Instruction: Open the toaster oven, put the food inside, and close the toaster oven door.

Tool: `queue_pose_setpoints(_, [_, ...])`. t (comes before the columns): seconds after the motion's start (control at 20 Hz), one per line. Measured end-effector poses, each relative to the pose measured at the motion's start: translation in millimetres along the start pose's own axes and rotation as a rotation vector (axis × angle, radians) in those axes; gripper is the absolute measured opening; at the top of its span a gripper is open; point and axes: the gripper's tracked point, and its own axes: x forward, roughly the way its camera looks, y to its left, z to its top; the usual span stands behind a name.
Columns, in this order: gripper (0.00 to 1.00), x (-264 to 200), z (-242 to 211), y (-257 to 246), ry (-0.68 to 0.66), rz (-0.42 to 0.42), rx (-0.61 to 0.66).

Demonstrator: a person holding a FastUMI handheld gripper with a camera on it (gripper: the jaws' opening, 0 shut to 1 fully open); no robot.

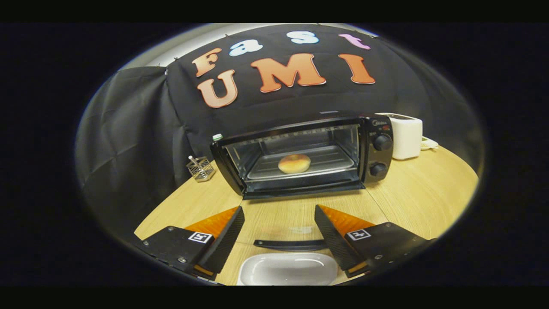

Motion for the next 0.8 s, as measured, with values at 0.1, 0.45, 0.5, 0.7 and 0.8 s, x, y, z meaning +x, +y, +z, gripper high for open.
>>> queue_pose_setpoints(0.1, [0.98,-10.6,-9.6,-4.3,0.012,-0.018,0.006])
queue_pose_setpoints(0.45, [0.98,-25.9,-57.2,-14.7,0.104,-0.069,0.009])
queue_pose_setpoints(0.5, [0.98,-25.2,-61.3,-17.0,0.118,-0.082,0.008])
queue_pose_setpoints(0.7, [0.98,-22.5,-75.4,-28.9,0.166,-0.140,-0.054])
queue_pose_setpoints(0.8, [0.98,-17.9,-77.5,-31.5,0.179,-0.158,-0.091])
